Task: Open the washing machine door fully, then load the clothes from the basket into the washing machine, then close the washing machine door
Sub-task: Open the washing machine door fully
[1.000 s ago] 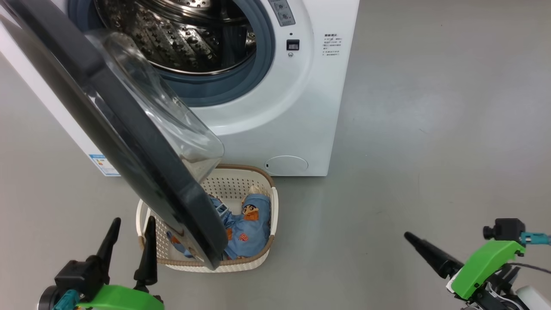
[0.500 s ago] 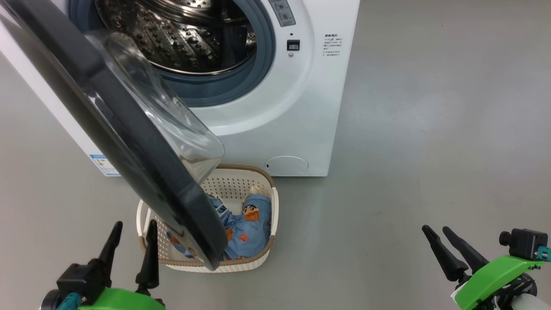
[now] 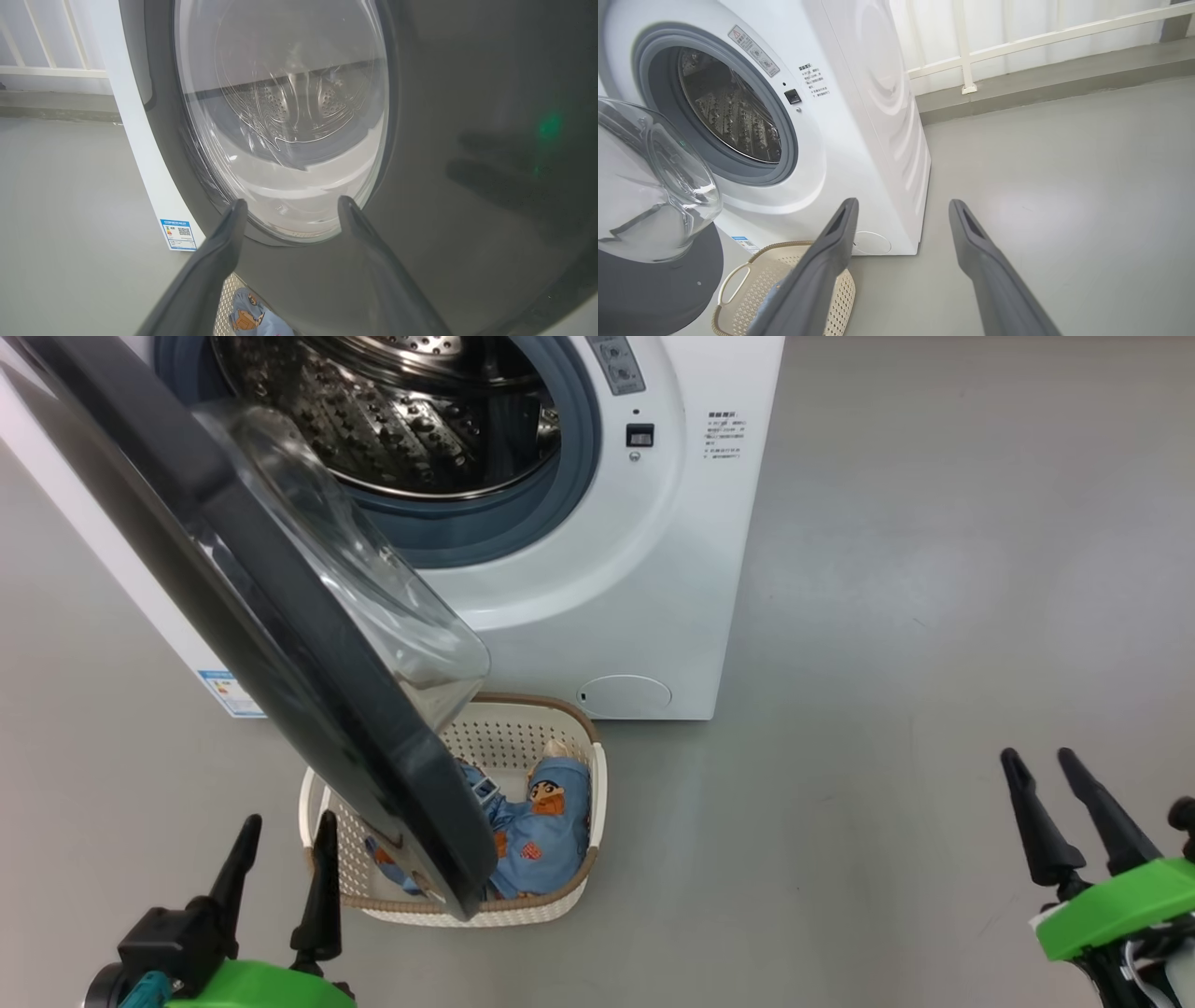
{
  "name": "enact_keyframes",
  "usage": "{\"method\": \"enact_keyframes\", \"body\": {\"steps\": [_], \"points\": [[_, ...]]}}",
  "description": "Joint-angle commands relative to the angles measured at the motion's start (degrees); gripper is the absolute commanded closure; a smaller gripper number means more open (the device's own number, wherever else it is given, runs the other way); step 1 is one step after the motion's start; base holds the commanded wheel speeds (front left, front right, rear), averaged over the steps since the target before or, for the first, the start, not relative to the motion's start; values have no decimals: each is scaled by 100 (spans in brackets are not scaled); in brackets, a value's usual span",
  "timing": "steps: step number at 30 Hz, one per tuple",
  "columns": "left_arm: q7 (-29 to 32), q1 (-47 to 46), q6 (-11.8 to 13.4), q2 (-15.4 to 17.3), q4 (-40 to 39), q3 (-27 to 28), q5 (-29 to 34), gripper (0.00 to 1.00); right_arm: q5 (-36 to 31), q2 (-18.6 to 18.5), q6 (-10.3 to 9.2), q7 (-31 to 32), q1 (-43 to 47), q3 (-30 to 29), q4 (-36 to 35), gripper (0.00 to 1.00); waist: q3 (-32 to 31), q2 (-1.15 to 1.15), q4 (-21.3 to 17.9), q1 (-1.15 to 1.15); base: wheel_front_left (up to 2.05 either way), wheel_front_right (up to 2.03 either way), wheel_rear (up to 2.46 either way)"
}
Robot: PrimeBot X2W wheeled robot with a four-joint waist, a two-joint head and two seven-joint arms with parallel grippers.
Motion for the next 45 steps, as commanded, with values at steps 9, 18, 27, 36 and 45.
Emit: {"method": "enact_keyframes", "body": {"steps": [9,18,27,36,45], "points": [[-37,-97,-9,102,-243,224,36,0,-1184,419,10,-68,587,-954,-407,0,20,0,46,0,0,0,0],[-37,-71,-9,85,-237,223,54,0,-1626,657,10,-68,866,-1097,-2,0,37,0,64,0,0,0,0],[-37,-80,-9,69,-202,268,58,27,-1704,706,10,-69,812,-1077,0,0,42,0,58,0,0,0,0],[-37,-197,-9,42,-383,436,-55,100,-1691,717,10,-69,786,-1023,-20,0,41,0,143,0,0,0,0],[-37,-329,-9,-8,-1753,926,-318,100,-1708,736,10,-69,829,-1033,-28,0,-3,0,201,0,0,0,0]]}}
